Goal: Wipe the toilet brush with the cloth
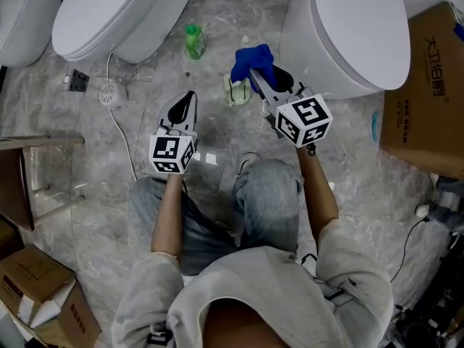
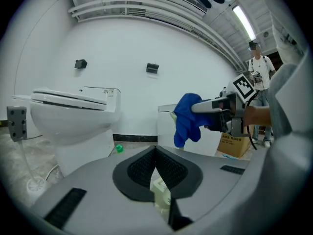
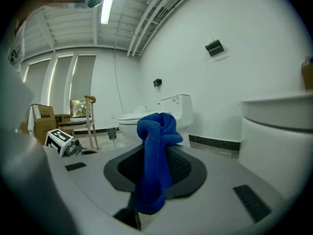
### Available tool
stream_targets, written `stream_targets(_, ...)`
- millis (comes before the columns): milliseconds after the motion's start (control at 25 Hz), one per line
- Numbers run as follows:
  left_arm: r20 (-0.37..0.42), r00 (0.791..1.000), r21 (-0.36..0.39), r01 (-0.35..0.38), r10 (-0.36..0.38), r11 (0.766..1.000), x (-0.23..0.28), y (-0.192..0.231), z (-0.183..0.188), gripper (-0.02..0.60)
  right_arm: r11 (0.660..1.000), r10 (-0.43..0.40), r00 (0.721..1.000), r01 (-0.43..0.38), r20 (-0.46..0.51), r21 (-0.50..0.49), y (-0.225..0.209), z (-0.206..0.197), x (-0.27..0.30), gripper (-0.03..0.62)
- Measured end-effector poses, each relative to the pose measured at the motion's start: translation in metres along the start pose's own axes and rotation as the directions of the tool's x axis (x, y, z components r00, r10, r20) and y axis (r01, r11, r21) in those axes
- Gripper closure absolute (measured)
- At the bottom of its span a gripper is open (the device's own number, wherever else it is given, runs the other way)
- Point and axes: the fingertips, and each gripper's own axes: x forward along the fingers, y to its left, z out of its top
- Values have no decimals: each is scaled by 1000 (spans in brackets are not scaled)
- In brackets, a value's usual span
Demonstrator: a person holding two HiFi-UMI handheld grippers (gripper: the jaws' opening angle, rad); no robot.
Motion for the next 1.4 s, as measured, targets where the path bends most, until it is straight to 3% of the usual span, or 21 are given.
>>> stream_targets(680, -14, 1000, -3, 4, -4, 1000, 1, 4, -8, 563, 989, 33, 979, -2, -201, 150, -8, -133, 19, 488)
stream_targets(1080, -28, 1000, 2, -3, 3, 1000, -2, 8, -11, 563, 975, 40, 938, 40, -343, 221, -17, -218, 36, 488)
stream_targets(1400, -44, 999, 4, -6, 6, 1000, -4, 13, -16, 563, 968, 61, 905, 49, -421, 245, -21, -257, 53, 488)
